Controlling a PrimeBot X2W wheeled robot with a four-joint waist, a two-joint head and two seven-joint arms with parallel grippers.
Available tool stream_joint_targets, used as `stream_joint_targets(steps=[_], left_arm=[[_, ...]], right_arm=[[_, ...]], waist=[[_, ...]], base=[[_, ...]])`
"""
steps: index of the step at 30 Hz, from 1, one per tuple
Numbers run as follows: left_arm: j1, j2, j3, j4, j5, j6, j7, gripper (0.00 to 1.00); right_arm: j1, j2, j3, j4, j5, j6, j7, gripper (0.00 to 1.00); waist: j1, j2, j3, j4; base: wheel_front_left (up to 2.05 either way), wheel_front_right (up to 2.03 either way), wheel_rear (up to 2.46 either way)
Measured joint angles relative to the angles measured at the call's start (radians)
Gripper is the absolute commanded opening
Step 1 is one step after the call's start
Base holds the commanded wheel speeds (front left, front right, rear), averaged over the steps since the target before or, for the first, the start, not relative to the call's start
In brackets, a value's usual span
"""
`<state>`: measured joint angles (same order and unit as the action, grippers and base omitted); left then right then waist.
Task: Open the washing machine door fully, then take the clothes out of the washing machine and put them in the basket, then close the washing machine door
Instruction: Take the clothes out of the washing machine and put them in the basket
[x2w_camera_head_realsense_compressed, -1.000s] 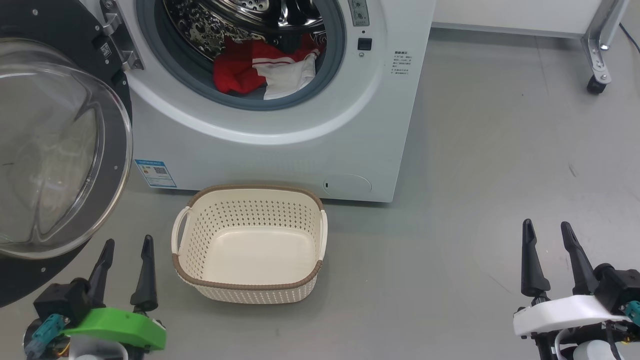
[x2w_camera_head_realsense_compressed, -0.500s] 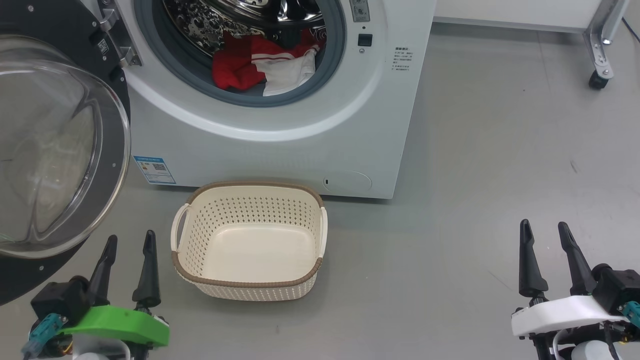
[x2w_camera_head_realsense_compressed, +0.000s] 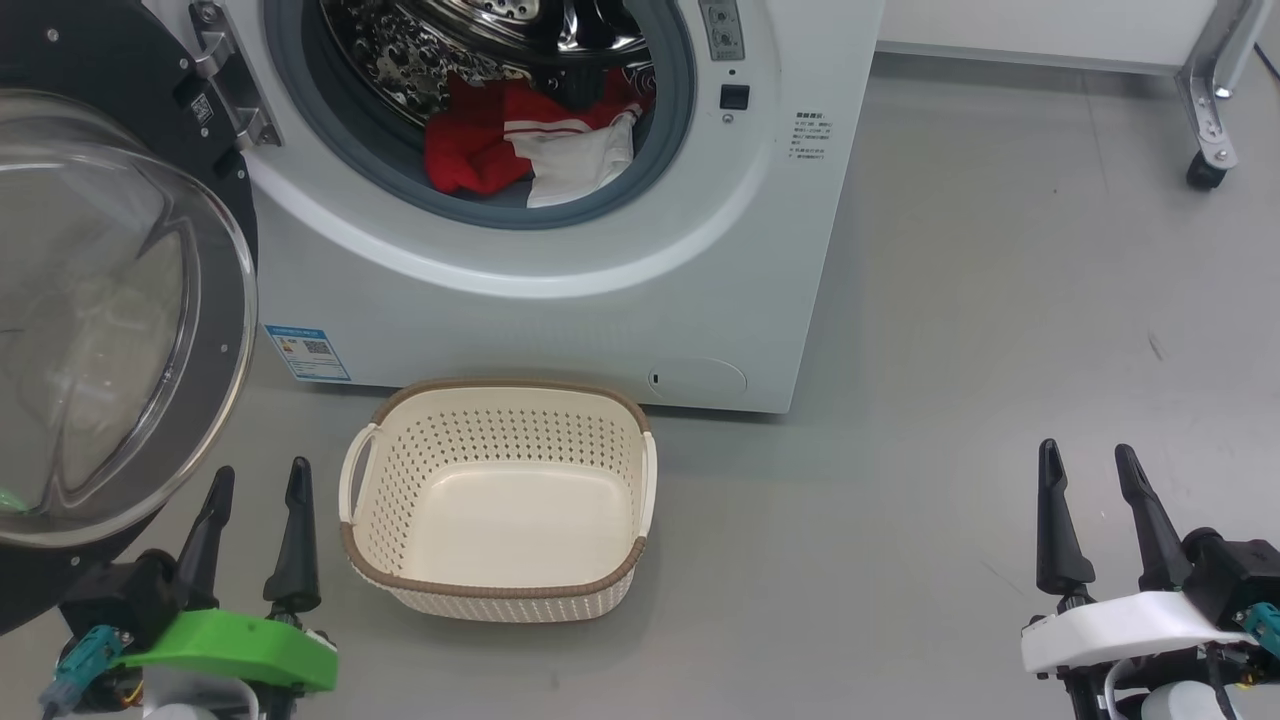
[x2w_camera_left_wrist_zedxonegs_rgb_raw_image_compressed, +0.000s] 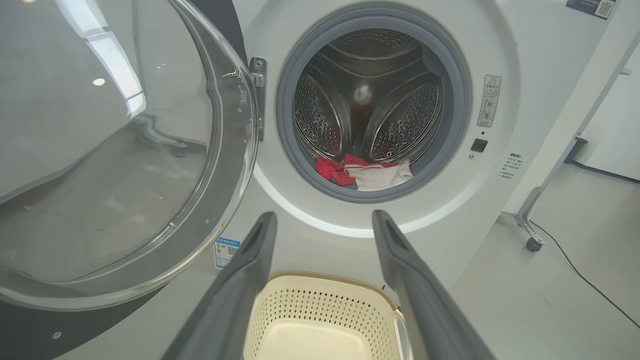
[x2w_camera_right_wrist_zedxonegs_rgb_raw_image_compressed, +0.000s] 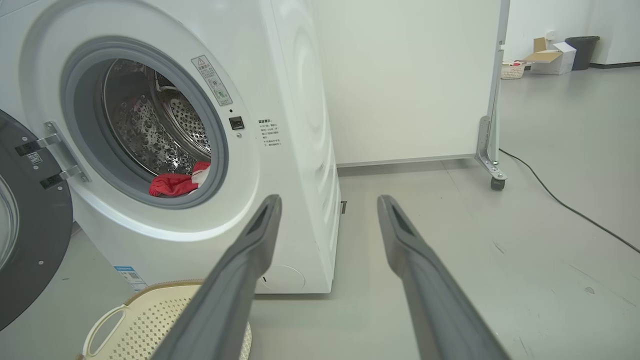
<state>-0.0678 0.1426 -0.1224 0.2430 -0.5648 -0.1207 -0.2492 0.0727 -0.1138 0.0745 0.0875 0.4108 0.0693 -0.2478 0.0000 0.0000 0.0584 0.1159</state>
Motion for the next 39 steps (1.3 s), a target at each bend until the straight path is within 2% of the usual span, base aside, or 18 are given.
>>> stream_joint_targets(steps=[9,13,22,39], left_arm=[[0.000,0.009,-0.005,-0.012,0.002,0.000,0.000,1.00],[0.000,0.030,-0.004,-0.016,0.033,0.000,0.000,1.00],[0.000,0.029,-0.011,-0.016,0.034,0.000,0.000,1.00],[0.001,0.028,-0.055,-0.015,0.034,0.000,0.000,1.00]], right_arm=[[0.000,0.000,0.000,0.001,-0.001,0.000,0.000,1.00],[0.000,0.000,0.000,0.004,-0.001,0.000,0.000,1.00],[0.000,0.003,0.003,0.006,-0.001,0.000,0.000,1.00],[0.000,0.005,0.007,0.016,-0.002,0.000,0.000,1.00]], waist=[[0.0000,0.0000,-0.001,0.006],[0.0000,0.0000,-0.001,0.008],[0.0000,0.0000,0.000,0.010],[0.0000,0.0000,-0.004,0.003]], base=[[1.15,-1.15,0.00],[1.36,-1.36,0.00],[1.11,-1.11,0.00],[0.57,-0.57,0.00]])
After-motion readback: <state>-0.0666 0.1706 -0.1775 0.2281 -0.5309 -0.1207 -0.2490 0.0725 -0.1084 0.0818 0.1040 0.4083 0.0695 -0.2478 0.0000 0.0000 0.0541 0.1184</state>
